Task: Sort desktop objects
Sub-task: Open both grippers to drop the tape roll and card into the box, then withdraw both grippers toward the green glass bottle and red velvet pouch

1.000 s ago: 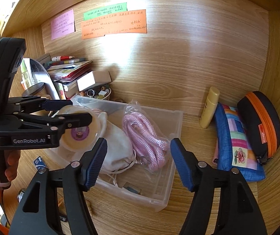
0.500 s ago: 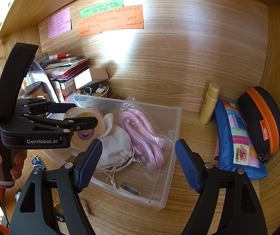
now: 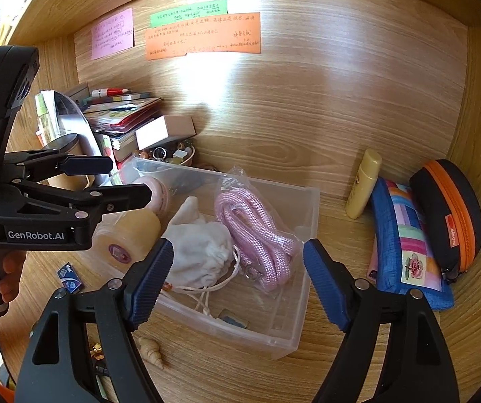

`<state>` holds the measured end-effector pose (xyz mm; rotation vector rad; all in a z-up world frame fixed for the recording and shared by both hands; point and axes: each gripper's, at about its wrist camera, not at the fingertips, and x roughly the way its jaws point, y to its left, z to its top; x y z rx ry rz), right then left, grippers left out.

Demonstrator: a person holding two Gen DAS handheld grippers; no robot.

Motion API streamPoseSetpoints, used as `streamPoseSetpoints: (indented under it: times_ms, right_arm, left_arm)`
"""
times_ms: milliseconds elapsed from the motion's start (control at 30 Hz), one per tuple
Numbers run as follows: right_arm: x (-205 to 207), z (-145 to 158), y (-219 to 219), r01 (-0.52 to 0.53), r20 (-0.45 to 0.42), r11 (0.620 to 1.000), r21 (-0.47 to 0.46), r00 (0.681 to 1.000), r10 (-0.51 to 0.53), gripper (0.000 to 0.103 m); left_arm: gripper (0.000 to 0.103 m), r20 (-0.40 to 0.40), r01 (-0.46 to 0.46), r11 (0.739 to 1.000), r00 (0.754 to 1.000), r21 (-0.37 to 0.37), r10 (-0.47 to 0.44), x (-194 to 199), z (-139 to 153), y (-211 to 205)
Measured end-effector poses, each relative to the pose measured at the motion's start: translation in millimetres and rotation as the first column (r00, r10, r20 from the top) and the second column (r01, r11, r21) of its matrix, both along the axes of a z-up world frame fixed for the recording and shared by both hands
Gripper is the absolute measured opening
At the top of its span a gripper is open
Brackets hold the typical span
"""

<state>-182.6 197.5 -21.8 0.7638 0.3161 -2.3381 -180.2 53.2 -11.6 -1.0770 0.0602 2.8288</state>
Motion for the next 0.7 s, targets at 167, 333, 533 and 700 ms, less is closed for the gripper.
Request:
streamPoseSetpoints:
  times_ms: [167, 333, 533, 700]
  right_arm:
    - [10.1, 5.2, -1.8, -0.002, -0.022, 1.000, 0.008, 1.000, 0.002, 0.086]
    - [17.1, 7.7, -3.7, 0.001, -0.029, 1.000, 0.020, 1.000, -0.001, 0.088]
    - [25.3, 7.8, -3.0, 0.001, -0.027, 1.000, 0.011, 1.000, -0.001, 0.101]
    - [33.2, 6.8, -6.5, 0.007, -0.040, 0.999, 0.037, 0.999, -0.005, 0.103]
  left_arm:
    - [0.089, -0.015, -0.017, 1.000, 1.000, 0.015, 0.017, 10.9, 6.2, -6.9]
    - [0.093, -0.034, -0.034, 0.999, 0.999, 0.018, 0.035, 21.6, 10.7, -13.0]
    - [0.096, -0.021, -0.040, 0.999, 0.999, 0.022, 0.040, 29.4, 5.5, -18.0]
    - [0.096, 0.011, -0.044, 0.998, 0.999, 0.037, 0.044, 35.6, -6.0, -19.0]
